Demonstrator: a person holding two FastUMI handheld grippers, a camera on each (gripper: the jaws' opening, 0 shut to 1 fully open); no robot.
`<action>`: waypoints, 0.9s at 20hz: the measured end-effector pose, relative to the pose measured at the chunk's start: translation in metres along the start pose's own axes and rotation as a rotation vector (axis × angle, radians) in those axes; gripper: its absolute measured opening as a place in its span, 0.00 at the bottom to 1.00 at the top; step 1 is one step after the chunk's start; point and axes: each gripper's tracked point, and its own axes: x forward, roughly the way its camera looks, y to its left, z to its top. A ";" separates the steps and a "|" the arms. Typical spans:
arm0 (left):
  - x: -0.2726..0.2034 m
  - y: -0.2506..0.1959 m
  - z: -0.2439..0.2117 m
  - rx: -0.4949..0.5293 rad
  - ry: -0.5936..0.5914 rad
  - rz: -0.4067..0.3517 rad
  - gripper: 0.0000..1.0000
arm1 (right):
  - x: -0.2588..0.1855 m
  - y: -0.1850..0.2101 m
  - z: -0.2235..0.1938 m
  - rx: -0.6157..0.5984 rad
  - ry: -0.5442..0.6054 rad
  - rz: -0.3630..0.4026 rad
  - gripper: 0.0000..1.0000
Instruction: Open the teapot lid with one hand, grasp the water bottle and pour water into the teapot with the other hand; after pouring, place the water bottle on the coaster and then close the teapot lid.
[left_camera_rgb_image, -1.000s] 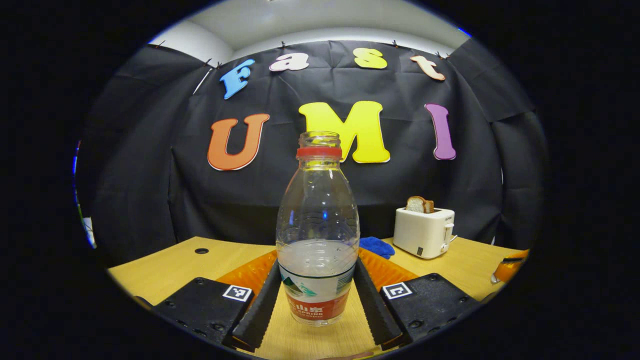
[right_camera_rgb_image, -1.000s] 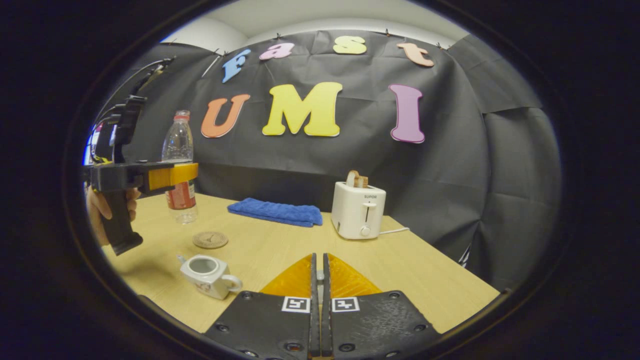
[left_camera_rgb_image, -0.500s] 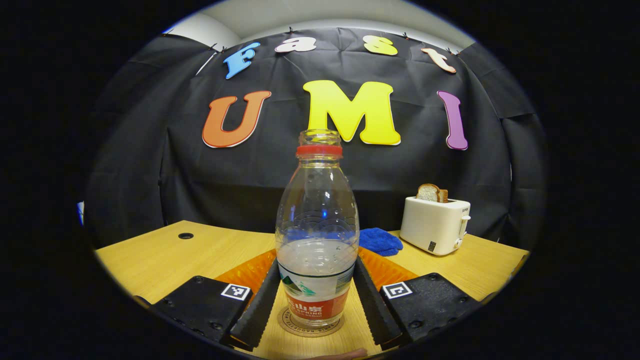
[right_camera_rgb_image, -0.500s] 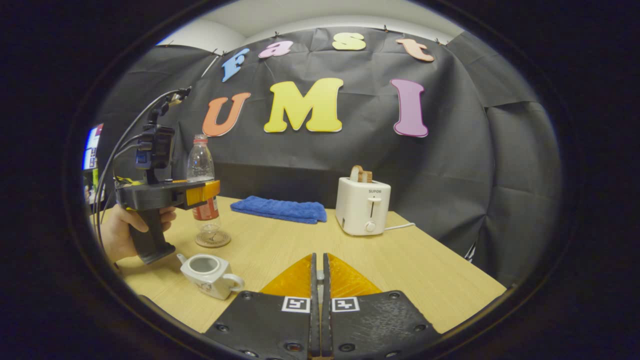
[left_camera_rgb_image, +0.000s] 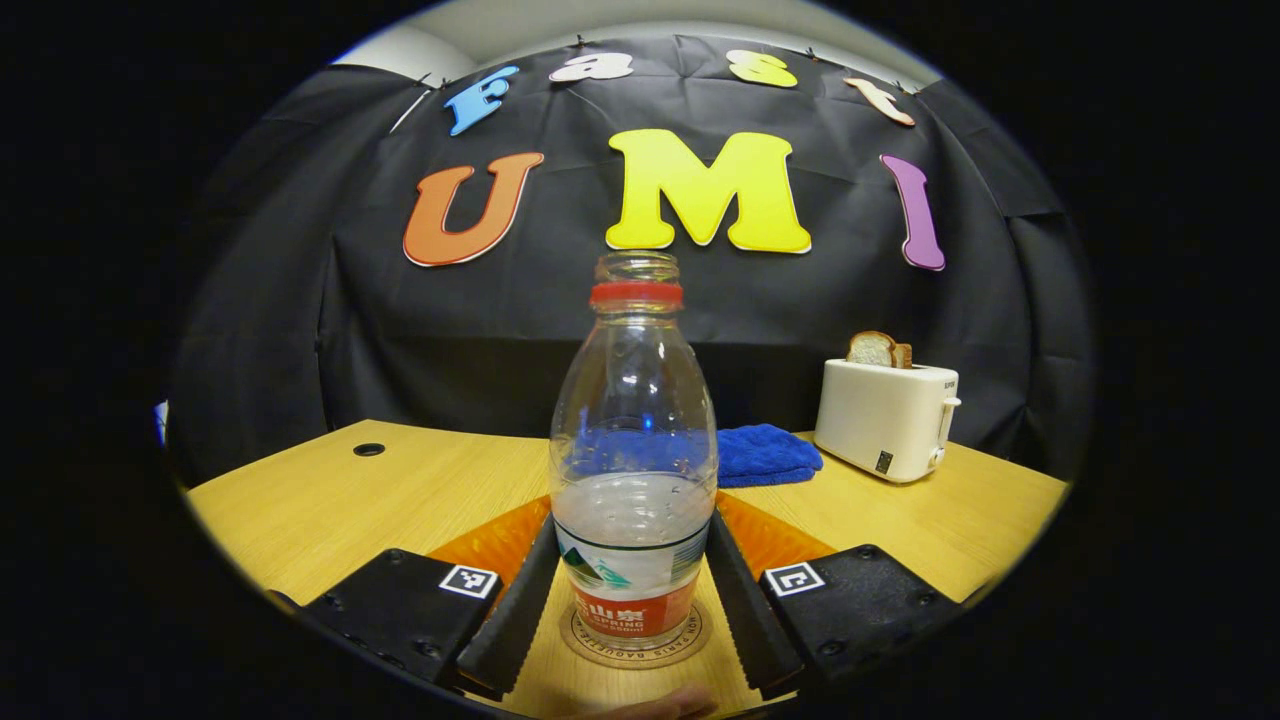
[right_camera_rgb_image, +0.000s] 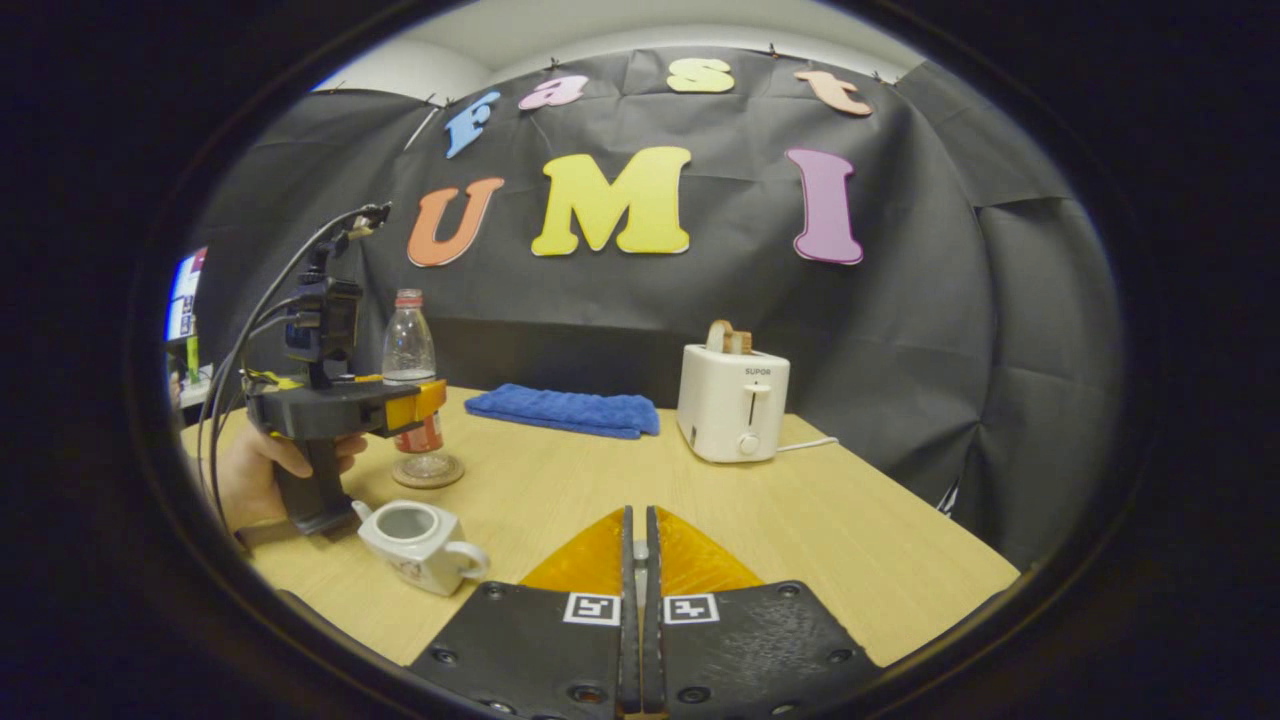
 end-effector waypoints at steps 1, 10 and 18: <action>-0.001 -0.001 -0.001 -0.003 0.003 -0.002 0.82 | 0.000 0.001 0.000 0.000 0.001 0.000 0.01; -0.008 -0.012 -0.010 0.023 0.021 -0.028 0.91 | -0.003 0.001 0.004 -0.006 -0.005 0.001 0.01; -0.025 -0.004 -0.022 0.010 0.052 -0.019 0.94 | -0.008 0.003 0.009 -0.016 -0.013 0.001 0.01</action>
